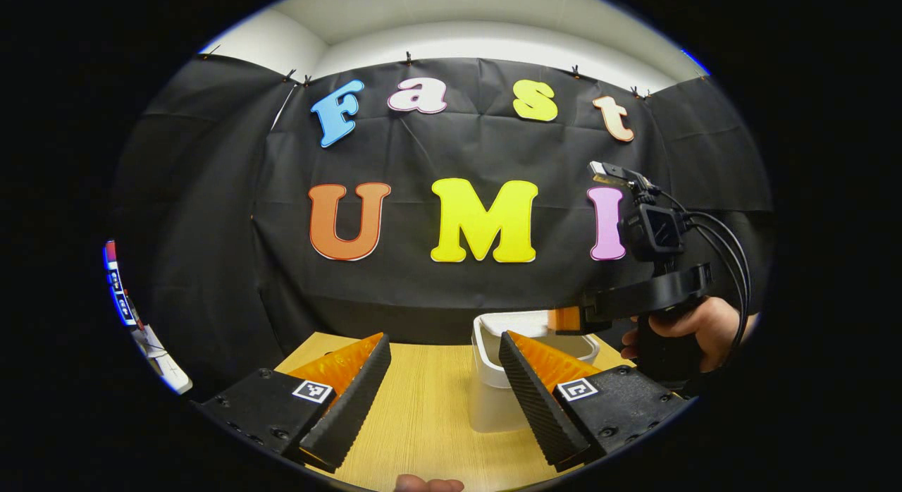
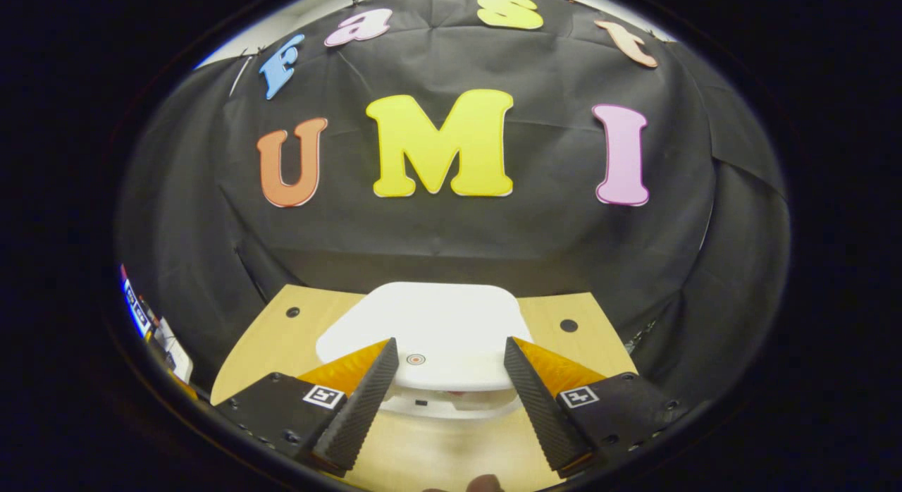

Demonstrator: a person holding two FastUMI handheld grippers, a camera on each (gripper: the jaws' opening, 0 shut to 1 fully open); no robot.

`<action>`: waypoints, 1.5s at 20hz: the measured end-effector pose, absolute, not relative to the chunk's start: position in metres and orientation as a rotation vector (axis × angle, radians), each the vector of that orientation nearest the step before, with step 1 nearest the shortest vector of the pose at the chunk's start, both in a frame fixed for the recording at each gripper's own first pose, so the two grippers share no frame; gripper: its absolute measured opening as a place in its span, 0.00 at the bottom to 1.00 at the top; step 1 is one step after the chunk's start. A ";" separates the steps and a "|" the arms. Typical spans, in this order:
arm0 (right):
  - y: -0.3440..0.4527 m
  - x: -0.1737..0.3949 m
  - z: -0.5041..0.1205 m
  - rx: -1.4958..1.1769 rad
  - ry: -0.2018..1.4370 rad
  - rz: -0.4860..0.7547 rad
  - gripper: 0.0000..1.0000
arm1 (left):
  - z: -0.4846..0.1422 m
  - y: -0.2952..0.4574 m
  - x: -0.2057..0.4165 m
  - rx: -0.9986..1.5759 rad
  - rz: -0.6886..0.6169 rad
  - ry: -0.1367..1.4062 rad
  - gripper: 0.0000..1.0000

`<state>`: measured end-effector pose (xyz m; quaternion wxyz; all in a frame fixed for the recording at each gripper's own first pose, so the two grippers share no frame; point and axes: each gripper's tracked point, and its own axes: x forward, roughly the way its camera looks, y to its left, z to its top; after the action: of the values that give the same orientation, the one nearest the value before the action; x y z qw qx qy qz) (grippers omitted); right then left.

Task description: Press the lid of the desktop garbage bin to open it, pick up the crumpled paper on the desktop and throw it into the bin, then pick up the pop can on the desktop and drop it into the bin, and finally close the garbage bin lid.

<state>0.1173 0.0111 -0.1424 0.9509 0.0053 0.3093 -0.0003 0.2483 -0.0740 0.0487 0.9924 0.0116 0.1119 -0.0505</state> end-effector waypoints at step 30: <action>0.020 0.102 -0.191 -0.025 0.557 0.035 0.99 | 0.041 -0.092 0.262 0.009 -0.121 0.248 1.00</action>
<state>0.1022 0.0197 -0.1911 0.9612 -0.0125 0.2750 0.0171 0.2623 -0.0916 0.0411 0.9904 0.0045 0.1238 -0.0605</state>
